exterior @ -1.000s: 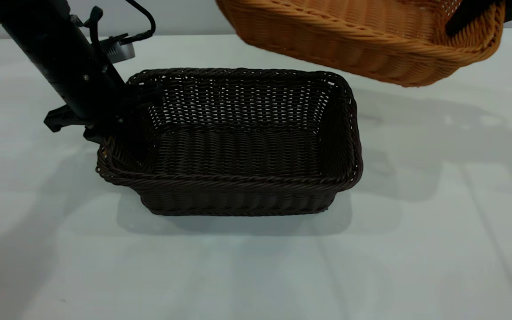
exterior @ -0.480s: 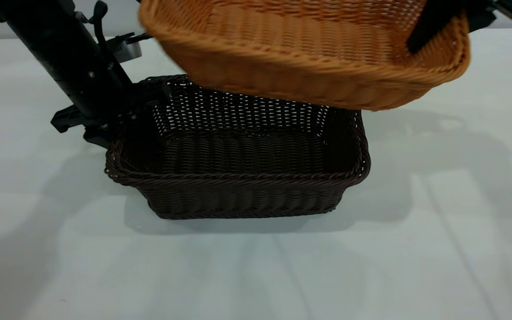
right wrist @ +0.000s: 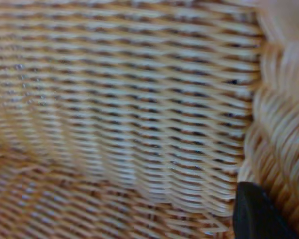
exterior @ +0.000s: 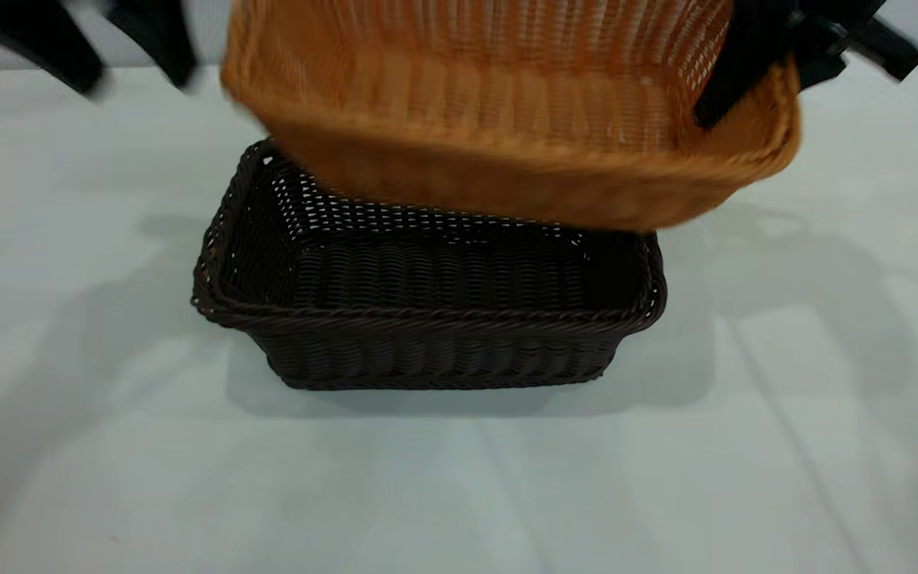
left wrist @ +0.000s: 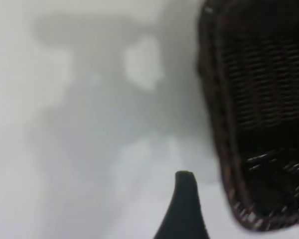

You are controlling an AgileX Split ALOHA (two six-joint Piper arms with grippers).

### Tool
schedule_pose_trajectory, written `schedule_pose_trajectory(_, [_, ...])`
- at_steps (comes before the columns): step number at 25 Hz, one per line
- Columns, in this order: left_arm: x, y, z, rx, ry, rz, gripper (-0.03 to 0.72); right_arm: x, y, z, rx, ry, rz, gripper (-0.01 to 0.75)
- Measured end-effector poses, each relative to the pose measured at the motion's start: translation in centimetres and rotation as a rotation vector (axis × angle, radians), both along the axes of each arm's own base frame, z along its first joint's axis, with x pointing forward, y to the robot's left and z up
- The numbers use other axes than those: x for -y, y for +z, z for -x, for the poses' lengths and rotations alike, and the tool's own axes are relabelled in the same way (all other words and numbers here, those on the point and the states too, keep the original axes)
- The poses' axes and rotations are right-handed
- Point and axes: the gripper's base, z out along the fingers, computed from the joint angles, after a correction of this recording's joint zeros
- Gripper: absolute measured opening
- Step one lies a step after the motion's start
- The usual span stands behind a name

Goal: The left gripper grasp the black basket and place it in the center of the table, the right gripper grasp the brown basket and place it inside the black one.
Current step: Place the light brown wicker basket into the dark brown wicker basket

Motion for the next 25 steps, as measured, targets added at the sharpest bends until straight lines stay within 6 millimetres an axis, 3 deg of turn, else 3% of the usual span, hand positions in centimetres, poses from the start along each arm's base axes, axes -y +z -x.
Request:
schedule_pose_trajectory(5, [-3.5,5.9,2.1,0.115,0.086,-0.158,0.555,-3.5,-2.3,0.3,-0.006,0.022,-0.009,0.070])
schedule_pose_trajectory(9, [-4.5,8.9,3.5,0.202,0.123,-0.193,0.555,-6.5,-4.0,0.4,-0.015,0.058,-0.009,0.070])
schedule_pose_trajectory(16, [-4.6,9.5,4.2,0.188,0.133,-0.200,0.555,-8.3,-6.3,0.1,-0.060,0.092,0.000,0.070])
schedule_pose_trajectory(25, [-4.7,9.4,4.3,0.178,0.135,-0.201,0.555,-7.9,-5.0,-0.7,-0.067,0.156,0.049,0.071])
